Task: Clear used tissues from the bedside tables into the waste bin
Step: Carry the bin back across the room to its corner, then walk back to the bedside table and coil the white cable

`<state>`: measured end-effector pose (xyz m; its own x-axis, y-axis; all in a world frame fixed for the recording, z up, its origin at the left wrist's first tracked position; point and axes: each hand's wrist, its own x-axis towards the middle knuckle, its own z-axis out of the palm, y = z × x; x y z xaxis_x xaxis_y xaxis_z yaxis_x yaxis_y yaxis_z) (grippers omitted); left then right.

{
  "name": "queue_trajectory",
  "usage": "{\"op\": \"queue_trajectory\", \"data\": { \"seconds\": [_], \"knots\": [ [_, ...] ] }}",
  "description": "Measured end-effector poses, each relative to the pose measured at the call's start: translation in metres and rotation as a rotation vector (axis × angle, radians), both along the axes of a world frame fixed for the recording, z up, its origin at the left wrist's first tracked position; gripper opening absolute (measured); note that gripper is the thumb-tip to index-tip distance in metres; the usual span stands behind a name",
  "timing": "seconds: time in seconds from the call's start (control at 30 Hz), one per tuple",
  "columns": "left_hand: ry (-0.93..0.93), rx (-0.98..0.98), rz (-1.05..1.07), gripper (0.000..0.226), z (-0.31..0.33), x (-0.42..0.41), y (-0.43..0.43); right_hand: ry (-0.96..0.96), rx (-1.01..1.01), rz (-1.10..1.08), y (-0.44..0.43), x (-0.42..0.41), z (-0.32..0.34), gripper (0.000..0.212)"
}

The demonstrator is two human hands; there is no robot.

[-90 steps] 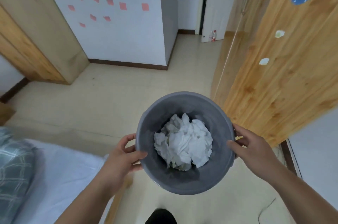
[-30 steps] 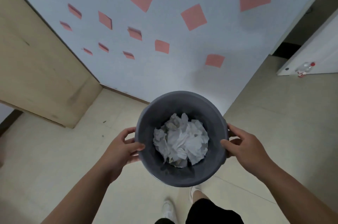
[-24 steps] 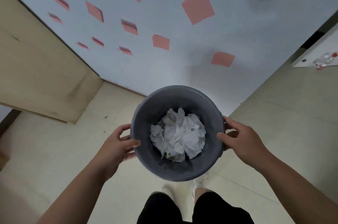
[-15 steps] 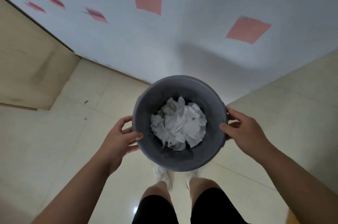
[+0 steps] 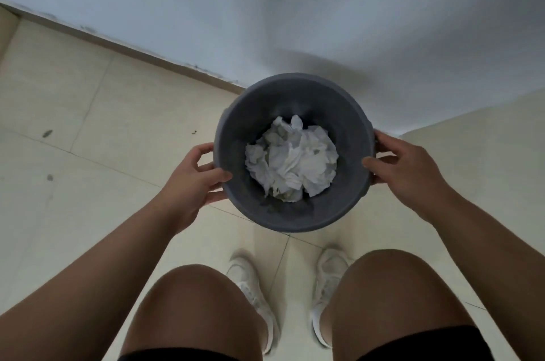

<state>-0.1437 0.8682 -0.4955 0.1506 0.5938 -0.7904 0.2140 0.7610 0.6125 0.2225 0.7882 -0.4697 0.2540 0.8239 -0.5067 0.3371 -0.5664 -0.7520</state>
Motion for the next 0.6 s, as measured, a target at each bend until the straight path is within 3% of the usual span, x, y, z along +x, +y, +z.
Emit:
{"op": "queue_trajectory", "data": {
  "seconds": [0.17, 0.33, 0.47, 0.6],
  "knots": [
    [-0.001, 0.001, -0.087, 0.057, -0.052, 0.004, 0.021, 0.0, -0.008, 0.003, 0.009, 0.006, -0.052, 0.061],
    [0.028, -0.032, -0.235, 0.056, -0.053, 0.005, 0.032, -0.012, -0.046, -0.047, 0.005, 0.012, -0.071, 0.059],
    [0.207, 0.058, -0.244, 0.065, -0.003, 0.006, 0.017, -0.068, -0.198, -0.062, -0.003, 0.014, -0.026, 0.069],
    [0.394, 0.244, -0.242, 0.03, 0.093, -0.008, -0.018, -0.079, -0.166, -0.101, -0.02, 0.003, 0.073, 0.049]
  ]
}}
